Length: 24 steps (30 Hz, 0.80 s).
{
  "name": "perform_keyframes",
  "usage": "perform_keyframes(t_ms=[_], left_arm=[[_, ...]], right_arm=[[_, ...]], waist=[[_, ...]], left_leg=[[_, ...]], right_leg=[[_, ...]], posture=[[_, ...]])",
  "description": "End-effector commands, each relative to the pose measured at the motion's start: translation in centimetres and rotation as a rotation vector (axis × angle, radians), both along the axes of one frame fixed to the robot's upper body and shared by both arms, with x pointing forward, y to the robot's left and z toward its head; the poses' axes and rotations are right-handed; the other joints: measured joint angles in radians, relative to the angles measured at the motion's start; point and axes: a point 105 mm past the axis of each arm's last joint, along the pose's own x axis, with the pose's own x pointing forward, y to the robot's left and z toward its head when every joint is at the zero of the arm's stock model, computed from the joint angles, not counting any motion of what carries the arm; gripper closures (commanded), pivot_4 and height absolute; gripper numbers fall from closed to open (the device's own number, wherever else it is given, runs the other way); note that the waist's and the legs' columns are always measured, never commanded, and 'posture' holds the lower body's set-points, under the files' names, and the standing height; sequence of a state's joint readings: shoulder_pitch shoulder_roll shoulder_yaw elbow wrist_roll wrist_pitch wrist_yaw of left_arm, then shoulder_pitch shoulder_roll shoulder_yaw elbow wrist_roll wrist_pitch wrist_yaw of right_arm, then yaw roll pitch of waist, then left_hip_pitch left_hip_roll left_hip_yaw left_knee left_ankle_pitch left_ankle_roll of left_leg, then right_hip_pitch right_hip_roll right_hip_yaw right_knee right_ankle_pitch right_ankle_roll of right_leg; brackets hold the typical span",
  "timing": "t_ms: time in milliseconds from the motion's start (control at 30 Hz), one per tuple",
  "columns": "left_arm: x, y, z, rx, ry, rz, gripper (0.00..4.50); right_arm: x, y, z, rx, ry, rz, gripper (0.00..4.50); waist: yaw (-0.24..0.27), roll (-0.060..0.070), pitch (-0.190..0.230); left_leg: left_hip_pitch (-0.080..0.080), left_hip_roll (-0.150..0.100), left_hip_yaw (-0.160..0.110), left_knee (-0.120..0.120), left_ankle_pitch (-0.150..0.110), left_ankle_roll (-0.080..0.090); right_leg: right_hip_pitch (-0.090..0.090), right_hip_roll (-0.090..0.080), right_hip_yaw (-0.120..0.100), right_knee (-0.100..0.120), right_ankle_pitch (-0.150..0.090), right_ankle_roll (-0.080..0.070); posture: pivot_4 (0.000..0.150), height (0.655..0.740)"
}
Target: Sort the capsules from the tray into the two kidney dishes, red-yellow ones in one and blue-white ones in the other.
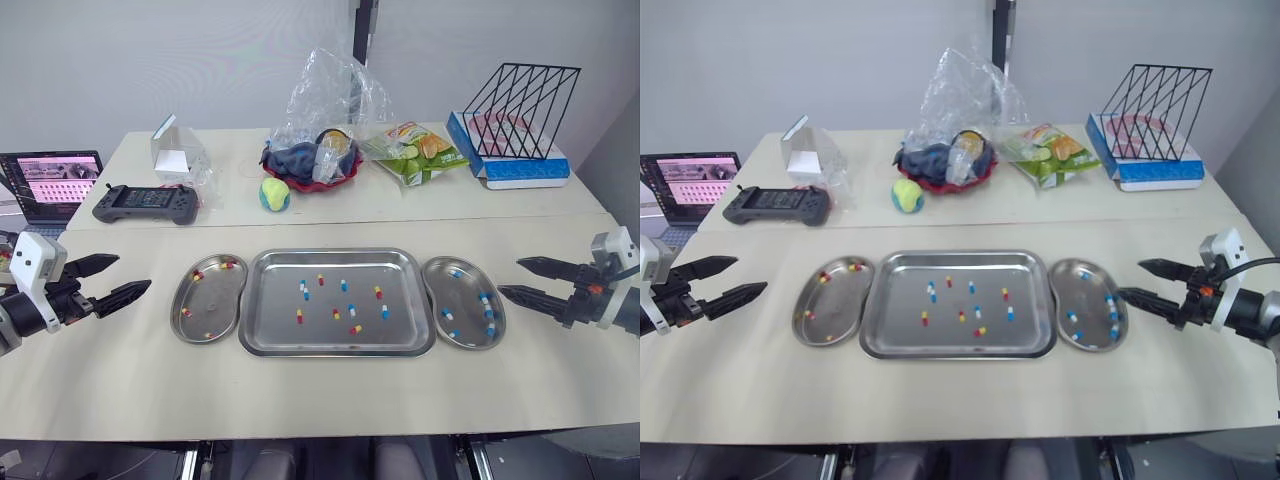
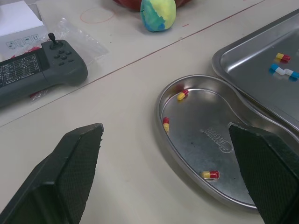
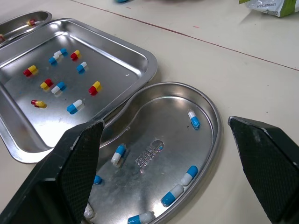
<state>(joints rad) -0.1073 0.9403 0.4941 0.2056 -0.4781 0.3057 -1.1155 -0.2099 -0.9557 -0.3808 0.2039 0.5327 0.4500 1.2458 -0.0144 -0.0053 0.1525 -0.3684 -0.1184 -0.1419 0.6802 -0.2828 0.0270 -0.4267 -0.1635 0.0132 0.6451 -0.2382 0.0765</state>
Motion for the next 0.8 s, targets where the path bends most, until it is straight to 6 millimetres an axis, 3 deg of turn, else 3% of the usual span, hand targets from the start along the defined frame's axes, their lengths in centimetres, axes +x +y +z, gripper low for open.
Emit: perform_keyframes(t_ms=[33,200,433,567,800], left_arm=[[0.3,-0.5,1.6,-0.002,-0.049,-0.023,0.0],[0.7,-0.8,2.1,-0.012,-0.073,-0.018,0.0],[-0.8,-1.1,1.5,-0.087,0.011,-0.058,0.0],[-3.3,-4.4,1.3,-0.221,0.065,-0.177,0.0],[-4.8,-6.6,1.4,-0.203,0.038,-0.2,0.0]], right_arm=[[-0.1,0.3,1.6,0.015,-0.053,0.013,0.02],[0.2,0.8,2.0,0.032,-0.053,0.024,0.02],[0.7,1.8,2.9,0.017,-0.063,0.068,0.02],[0.5,5.1,4.2,0.008,-0.055,0.225,0.02],[-0.4,8.3,5.0,-0.026,-0.034,0.389,0.02]], waist=[[0.0,0.0,0.0],[0.001,0.0,0.0],[-0.005,0.0,0.0],[-0.007,-0.001,0.001],[0.008,-0.003,0.002]], left_leg=[[0.0,0.0,0.0,0.0,0.0,0.0],[0.0,0.0,0.0,0.0,0.0,0.0],[0.0,0.002,0.003,0.0,-0.001,0.002],[0.0,0.006,0.007,0.0,-0.002,0.003],[0.0,0.011,0.009,0.0,-0.003,0.003]], right_leg=[[0.0,0.0,0.0,0.0,0.0,0.0],[0.0,0.0,0.0,0.0,0.001,0.0],[-0.001,0.002,0.002,-0.001,0.001,0.0],[-0.002,0.004,0.003,-0.003,0.001,-0.001],[-0.001,0.008,0.003,-0.006,0.003,-0.003]], posture=[[0.15,0.74],[0.15,0.74],[0.15,0.74],[0.15,0.74],[0.15,0.74]])
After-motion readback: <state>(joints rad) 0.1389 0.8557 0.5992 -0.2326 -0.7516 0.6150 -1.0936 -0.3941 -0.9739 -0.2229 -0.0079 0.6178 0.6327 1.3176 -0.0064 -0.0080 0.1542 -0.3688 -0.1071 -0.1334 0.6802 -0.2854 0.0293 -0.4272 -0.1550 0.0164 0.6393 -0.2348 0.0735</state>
